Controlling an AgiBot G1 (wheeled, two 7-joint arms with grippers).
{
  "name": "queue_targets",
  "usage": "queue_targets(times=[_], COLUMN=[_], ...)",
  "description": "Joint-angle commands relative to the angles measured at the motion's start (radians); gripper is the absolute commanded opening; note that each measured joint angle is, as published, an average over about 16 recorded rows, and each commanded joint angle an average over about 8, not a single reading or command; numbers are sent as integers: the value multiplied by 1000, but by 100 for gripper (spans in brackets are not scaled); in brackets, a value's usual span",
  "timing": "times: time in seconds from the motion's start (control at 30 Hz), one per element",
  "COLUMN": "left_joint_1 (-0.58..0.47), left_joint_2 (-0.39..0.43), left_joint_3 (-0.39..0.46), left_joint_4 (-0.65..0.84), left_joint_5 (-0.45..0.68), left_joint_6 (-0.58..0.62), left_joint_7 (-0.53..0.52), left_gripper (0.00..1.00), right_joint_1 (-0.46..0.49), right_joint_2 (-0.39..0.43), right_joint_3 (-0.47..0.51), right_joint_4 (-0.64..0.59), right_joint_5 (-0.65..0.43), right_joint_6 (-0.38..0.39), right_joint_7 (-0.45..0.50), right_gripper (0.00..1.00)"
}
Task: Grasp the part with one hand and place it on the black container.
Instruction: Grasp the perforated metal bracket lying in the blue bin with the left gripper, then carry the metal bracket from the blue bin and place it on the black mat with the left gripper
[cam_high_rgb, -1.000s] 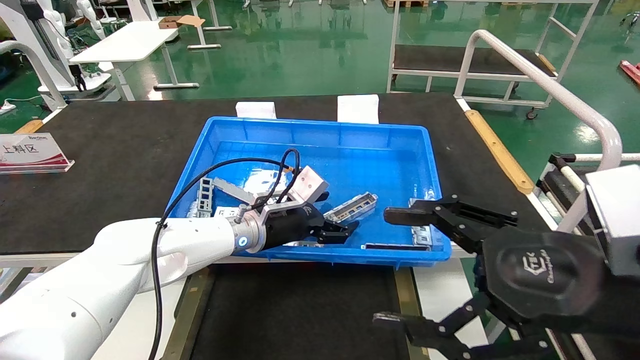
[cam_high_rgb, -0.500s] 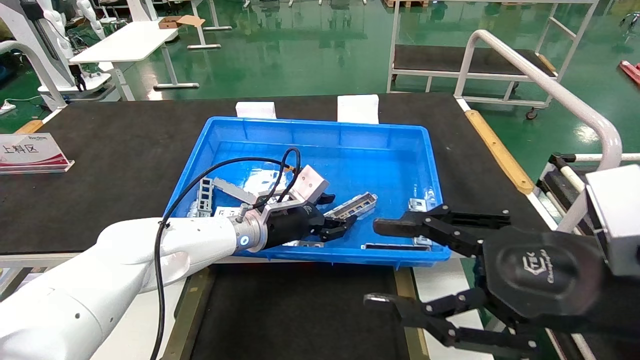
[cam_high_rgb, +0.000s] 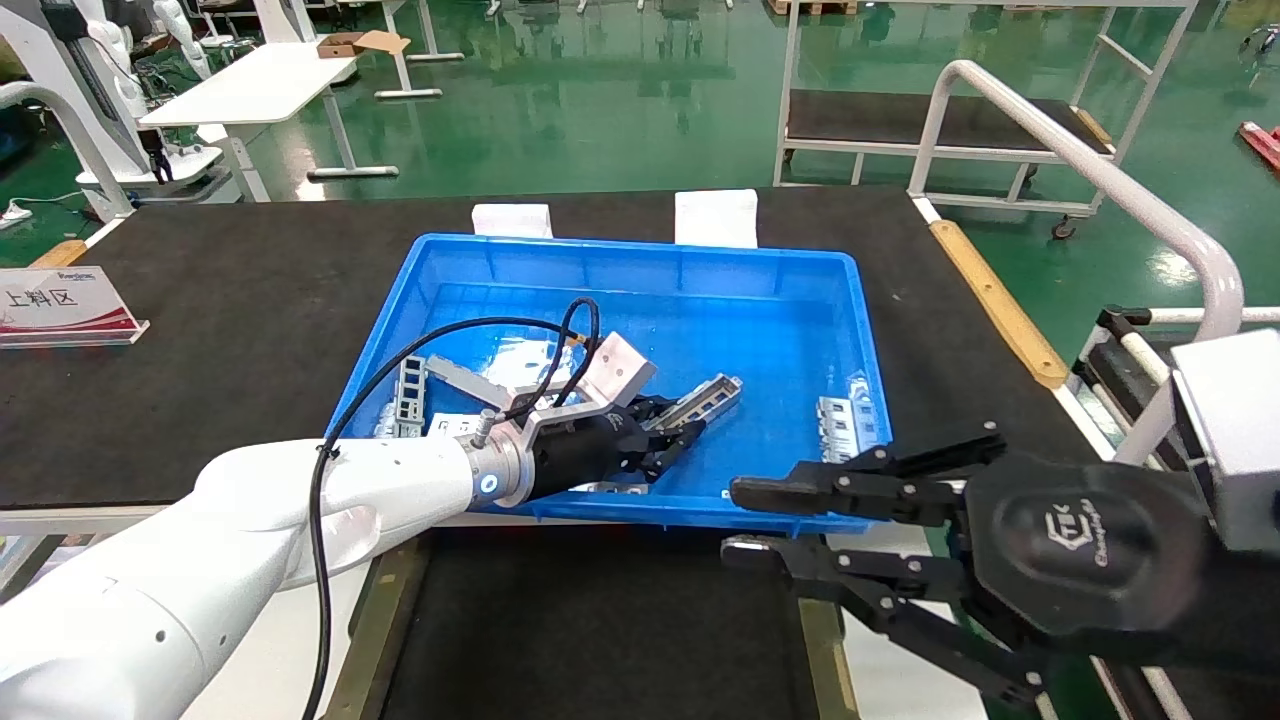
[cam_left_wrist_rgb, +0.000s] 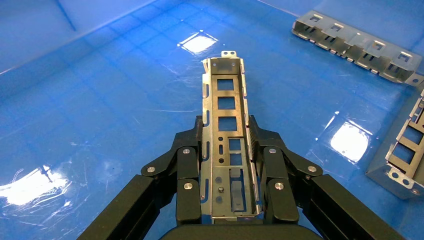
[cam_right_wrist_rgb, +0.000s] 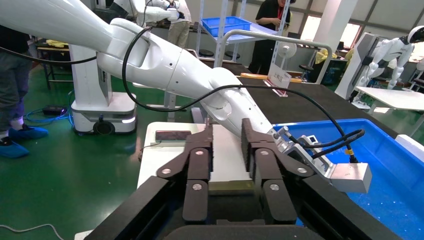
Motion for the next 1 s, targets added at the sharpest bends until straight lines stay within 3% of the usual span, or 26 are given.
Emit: queue_targets(times=[0.03,0.33,0.57,1.0], left_joint_1=[0,-19,-59,-89], left_joint_2=[0,-3,-11,-63], left_joint_3=[9,6,-36,-104], left_joint_4=[0,-8,-11,26], left_joint_5=[-10,-86,-166,-263], left_joint_6=[-2,-15,28,336], left_joint_7=[1,24,101,297], left_gripper=[0,0,0,0], right_joint_1=[0,0,0,0], right_joint_2=[0,0,0,0], right_joint_3=[0,0,0,0], right_joint_4=[0,0,0,0], right_joint_5=[0,0,0,0], right_joint_6=[0,0,0,0], right_joint_7=[0,0,0,0], right_gripper=[0,0,0,0])
